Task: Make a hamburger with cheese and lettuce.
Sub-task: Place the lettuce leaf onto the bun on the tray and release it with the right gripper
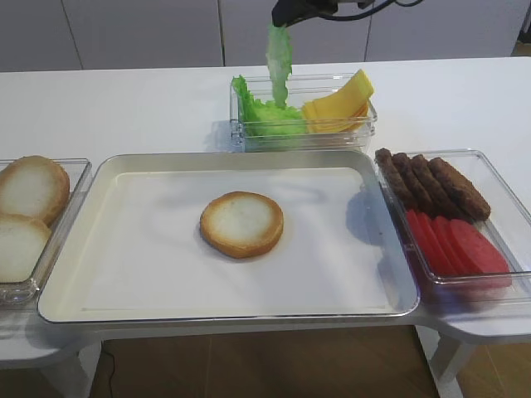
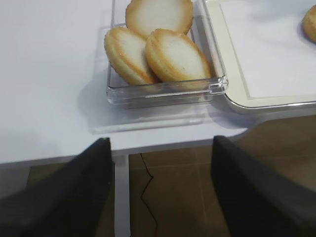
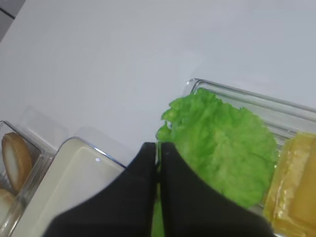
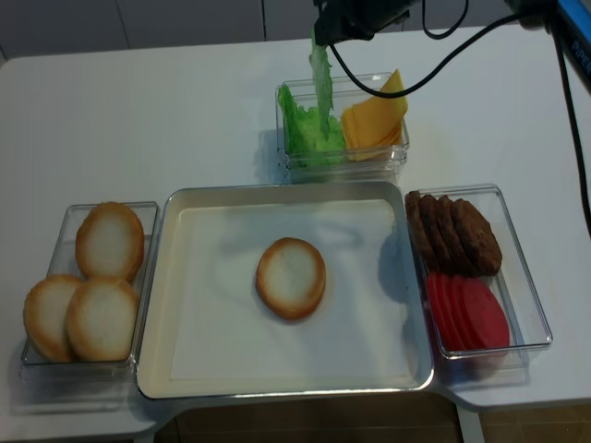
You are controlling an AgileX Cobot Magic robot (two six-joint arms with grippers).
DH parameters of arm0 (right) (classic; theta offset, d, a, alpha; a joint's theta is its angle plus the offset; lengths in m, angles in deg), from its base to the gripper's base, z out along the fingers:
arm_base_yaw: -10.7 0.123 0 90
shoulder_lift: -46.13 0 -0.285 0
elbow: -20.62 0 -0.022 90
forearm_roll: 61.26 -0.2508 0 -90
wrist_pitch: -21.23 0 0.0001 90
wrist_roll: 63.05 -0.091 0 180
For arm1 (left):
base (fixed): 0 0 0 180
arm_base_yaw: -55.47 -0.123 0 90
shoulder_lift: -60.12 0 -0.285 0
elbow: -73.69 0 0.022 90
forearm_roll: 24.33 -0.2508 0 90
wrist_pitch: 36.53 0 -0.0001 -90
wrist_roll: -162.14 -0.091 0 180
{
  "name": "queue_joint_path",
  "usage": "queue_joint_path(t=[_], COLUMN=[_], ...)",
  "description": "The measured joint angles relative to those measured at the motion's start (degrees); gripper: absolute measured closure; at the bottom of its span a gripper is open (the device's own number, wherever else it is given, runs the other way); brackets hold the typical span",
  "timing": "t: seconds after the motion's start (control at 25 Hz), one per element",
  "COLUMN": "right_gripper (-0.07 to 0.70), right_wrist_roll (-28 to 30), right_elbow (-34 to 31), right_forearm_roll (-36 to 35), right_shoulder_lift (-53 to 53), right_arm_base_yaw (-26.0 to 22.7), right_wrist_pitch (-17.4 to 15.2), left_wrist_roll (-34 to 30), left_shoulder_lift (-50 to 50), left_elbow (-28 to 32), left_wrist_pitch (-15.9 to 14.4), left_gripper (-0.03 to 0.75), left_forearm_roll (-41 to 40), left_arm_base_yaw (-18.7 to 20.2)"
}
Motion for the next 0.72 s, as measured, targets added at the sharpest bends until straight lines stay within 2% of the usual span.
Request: queue_joint_path(t=[0.16,0.32,0.72], right_gripper=[0.625,0.625,0.625], right_wrist_roll=[-0.7,-1.1,-1.2], right_elbow=[-0.3,-3.2,-15.4], right_forearm_roll=[1.9,3.8,5.0], right_shoulder_lift=[1.9,5.9,16.6], right_arm_base_yaw=[0.0,-0.1,-0.1], right_wrist_pitch=[-1.7,-2.4,-3.6], left_wrist_roll=[0.0,0.0,0.0], left_shoulder_lift=[0.0,0.0,0.0], left_elbow=[0.0,0.0,0.0], left_wrist_pitch=[0.0,0.0,0.0], left_gripper=[0.247,0.247,0.247], left_forearm_roll=[0.0,0.0,0.0], left_arm_base_yaw=[0.0,0.0,0.0])
